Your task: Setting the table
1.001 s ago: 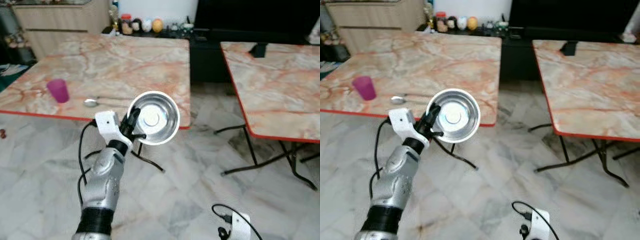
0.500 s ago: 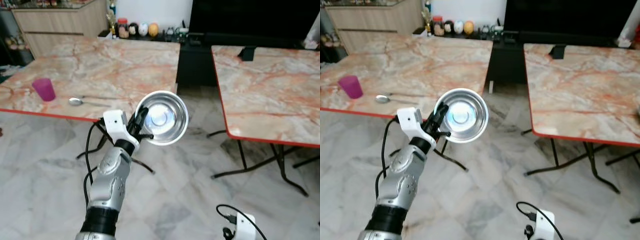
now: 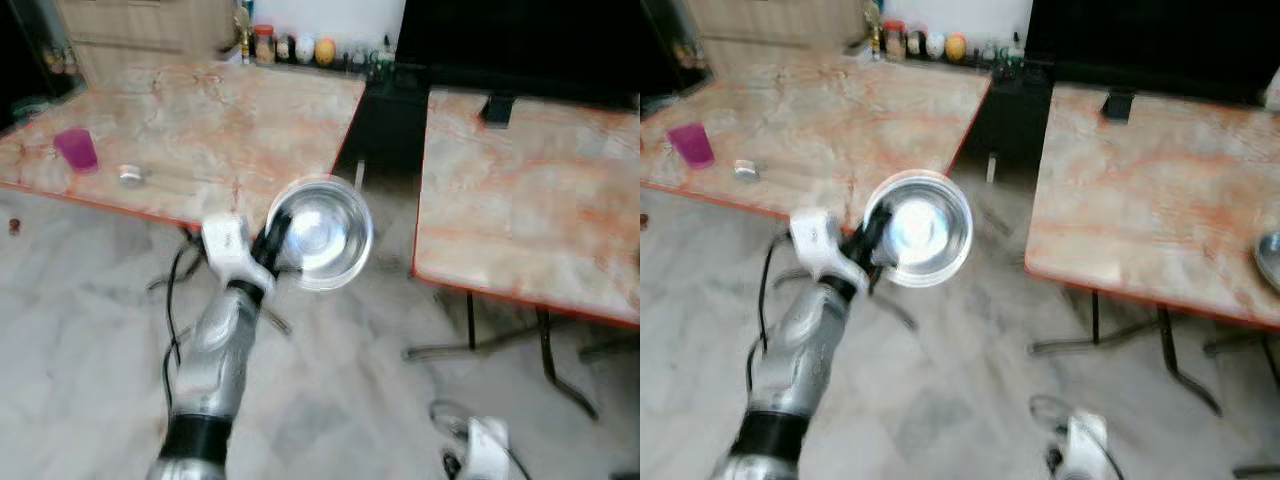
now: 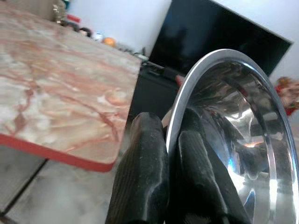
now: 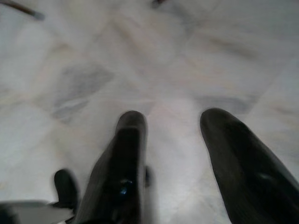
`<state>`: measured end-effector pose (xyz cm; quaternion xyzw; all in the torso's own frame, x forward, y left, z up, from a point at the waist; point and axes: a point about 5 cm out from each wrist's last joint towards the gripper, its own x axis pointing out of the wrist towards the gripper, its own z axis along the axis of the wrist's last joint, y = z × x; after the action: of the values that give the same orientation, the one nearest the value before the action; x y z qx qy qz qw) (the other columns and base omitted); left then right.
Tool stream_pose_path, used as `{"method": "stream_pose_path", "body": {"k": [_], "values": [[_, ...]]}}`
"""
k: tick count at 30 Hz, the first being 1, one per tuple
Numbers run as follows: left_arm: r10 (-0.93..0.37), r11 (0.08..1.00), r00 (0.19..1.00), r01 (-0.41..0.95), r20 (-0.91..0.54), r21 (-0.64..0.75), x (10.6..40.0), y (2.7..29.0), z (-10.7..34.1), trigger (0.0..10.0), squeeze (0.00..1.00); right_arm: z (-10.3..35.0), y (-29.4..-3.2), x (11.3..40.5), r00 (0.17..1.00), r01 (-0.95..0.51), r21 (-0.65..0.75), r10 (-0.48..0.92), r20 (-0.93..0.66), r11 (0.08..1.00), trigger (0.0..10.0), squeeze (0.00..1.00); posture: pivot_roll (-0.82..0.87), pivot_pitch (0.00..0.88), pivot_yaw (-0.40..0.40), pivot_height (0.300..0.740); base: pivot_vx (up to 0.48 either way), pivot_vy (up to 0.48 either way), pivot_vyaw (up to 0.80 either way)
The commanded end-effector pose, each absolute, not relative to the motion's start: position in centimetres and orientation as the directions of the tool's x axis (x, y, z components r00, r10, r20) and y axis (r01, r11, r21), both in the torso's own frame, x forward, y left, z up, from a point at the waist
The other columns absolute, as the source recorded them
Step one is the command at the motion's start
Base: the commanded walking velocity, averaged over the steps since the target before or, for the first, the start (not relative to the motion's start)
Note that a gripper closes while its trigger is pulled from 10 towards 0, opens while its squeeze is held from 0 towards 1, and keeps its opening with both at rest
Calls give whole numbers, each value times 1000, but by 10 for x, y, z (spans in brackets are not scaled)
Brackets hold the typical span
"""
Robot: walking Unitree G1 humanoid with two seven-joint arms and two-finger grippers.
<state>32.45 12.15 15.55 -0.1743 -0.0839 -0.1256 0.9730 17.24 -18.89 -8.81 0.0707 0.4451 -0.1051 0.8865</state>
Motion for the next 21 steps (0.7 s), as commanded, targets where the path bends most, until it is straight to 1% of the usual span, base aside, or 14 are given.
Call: {"method": "stream_pose_path", "body": {"k": [1, 8, 21], "values": [[-248, 898, 940, 314, 234, -308, 325, 110, 161, 10000, 0, -88, -199, 170, 574, 263, 9, -149, -805, 965, 10000, 0, 54, 0, -44, 740, 0, -409, 0], [-267, 893, 932, 335, 245, -302, 326, 106, 164, 10000, 0, -88, -199, 170, 576, 268, 12, -150, -803, 963, 10000, 0, 51, 0, -40, 740, 0, -406, 0], [-264, 894, 933, 332, 245, -302, 326, 106, 164, 10000, 0, -88, -200, 170, 574, 271, 7, -156, -804, 963, 10000, 0, 51, 0, -44, 740, 0, -406, 0]]}}
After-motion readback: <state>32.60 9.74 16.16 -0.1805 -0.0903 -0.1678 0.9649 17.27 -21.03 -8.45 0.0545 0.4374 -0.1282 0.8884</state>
